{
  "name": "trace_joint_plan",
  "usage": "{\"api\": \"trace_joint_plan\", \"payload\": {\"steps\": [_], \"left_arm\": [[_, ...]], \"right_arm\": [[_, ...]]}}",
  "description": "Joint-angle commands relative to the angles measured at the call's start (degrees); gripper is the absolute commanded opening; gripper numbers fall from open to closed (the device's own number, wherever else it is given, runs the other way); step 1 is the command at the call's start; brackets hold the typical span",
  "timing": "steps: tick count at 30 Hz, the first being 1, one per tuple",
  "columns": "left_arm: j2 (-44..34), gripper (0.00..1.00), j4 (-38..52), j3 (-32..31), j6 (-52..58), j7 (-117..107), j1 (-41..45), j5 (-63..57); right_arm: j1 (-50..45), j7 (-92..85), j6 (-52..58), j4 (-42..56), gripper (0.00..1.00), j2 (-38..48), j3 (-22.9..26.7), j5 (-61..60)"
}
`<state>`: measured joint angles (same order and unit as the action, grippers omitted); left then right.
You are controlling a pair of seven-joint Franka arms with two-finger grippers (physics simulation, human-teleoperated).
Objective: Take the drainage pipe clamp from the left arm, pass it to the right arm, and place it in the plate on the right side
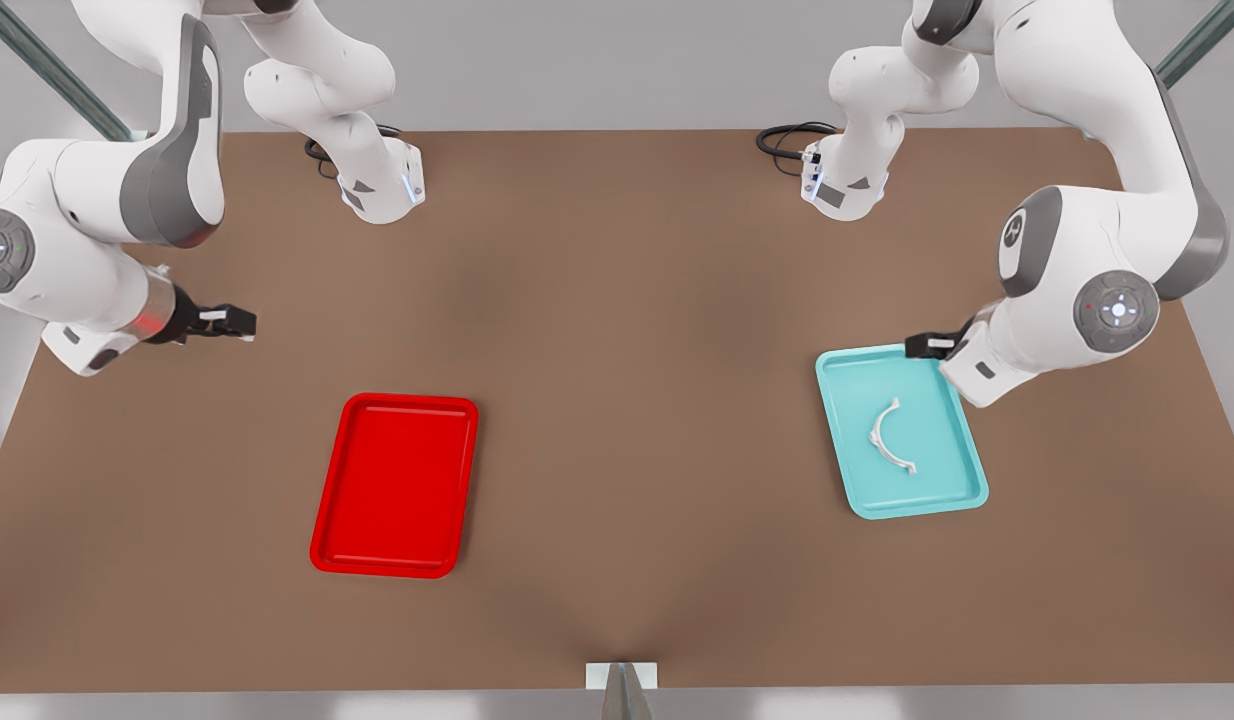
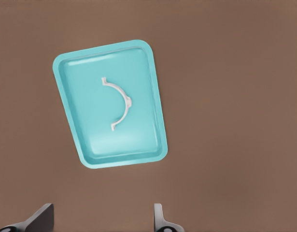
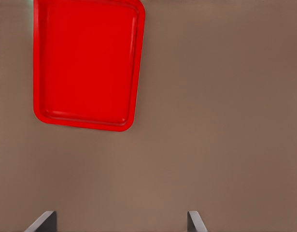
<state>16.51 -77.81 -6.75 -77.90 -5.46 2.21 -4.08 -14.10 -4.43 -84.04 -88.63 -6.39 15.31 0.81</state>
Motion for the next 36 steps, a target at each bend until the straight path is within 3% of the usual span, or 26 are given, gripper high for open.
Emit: {"api": "trace_joint_plan", "payload": {"steps": [1,3,7,12,16,28,35,36], "left_arm": [[-0.1,1.0,0.0,0.0,-3.3,-1.5,0.0,-0.2],[2.6,1.0,0.0,0.0,-3.5,-1.5,0.0,-1.2],[18.7,1.0,0.2,1.5,-20.1,-12.3,-1.0,-3.6],[21.5,1.0,-10.5,3.5,-40.1,-33.0,-3.6,-2.9],[21.9,1.0,-16.1,3.8,-53.0,-36.1,-4.9,1.4],[19.5,1.0,-26.4,4.3,-53.3,-45.6,-5.5,1.1],[20.3,1.0,-28.9,4.2,-60.3,-54.8,-5.5,1.5],[20.3,0.85,-28.9,4.2,-60.4,-54.8,-5.5,1.5]], "right_arm": [[0.0,-2.7,-5.5,0.0,1.0,0.1,0.1,-0.2],[0.1,-2.7,-5.5,0.0,1.0,0.0,0.2,-0.2],[0.6,-2.6,-6.0,0.0,1.0,-0.4,0.2,-0.7],[0.6,-2.7,-6.0,-0.3,1.0,-0.5,0.2,-0.8],[0.6,-2.7,-6.2,-0.5,1.0,-0.6,0.2,-0.8],[0.6,-2.9,-6.3,-0.8,1.0,-0.8,0.2,-0.8],[0.6,-3.0,-6.3,-0.8,1.0,-1.0,0.2,-0.8],[0.6,-3.0,-6.3,-0.8,1.0,-1.0,0.2,-0.8]]}}
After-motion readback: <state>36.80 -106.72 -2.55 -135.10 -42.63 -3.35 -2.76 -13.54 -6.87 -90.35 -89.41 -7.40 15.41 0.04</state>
